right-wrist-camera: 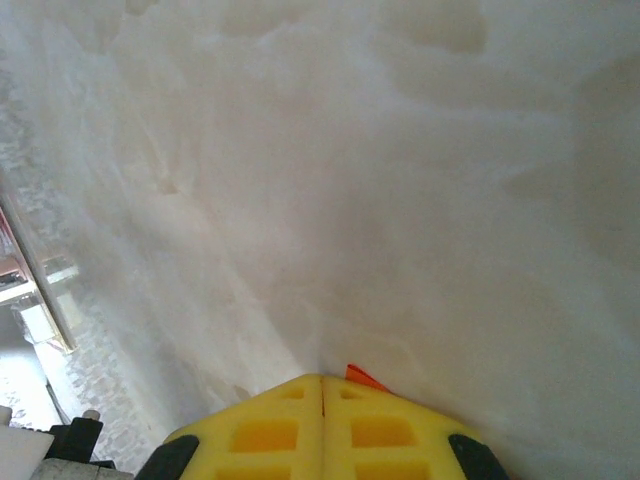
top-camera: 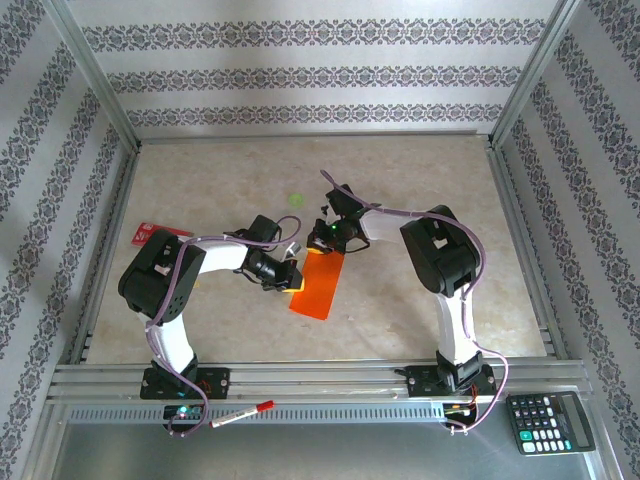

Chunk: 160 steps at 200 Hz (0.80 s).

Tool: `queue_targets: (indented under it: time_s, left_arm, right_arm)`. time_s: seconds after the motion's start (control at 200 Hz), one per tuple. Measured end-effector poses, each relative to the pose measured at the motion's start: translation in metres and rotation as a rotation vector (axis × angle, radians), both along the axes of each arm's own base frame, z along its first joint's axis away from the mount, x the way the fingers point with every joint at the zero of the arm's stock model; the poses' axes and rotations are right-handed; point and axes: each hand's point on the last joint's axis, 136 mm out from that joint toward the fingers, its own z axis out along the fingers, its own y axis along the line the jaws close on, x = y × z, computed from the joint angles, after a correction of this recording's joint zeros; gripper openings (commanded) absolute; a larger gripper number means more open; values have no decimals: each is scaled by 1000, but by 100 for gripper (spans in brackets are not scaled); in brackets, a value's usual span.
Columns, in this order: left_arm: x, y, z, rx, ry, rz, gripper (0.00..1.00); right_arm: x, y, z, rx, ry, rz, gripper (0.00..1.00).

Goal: Fold a paper plane with a square sheet of paper (pick it up from the middle)
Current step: First fold in half a square sheet of paper at the center of the table.

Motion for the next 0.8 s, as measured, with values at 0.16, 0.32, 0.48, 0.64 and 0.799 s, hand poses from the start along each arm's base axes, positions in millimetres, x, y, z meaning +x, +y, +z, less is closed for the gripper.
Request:
queue_targets:
  time_s: [0.16,0.32,0.48,0.64,0.799]
  left_arm:
    - [0,0,0,0,0,0,0]
    - [0,0,0,0,0,0,0]
    - [0,0,0,0,-1,0,0]
    - [0,0,0,0,-1,0,0]
    - [0,0,0,0,-1,0,0]
  right_arm:
    - [21,-10,1,-13,-21,-24,1]
    - [53,-41,3,-53,-84,-108,1]
    - [36,-47,11,-49,-116,-111,1]
    - [-2,-21,28,-14,-149,-40,1]
    - [-25,-1,30,10,-159,14,1]
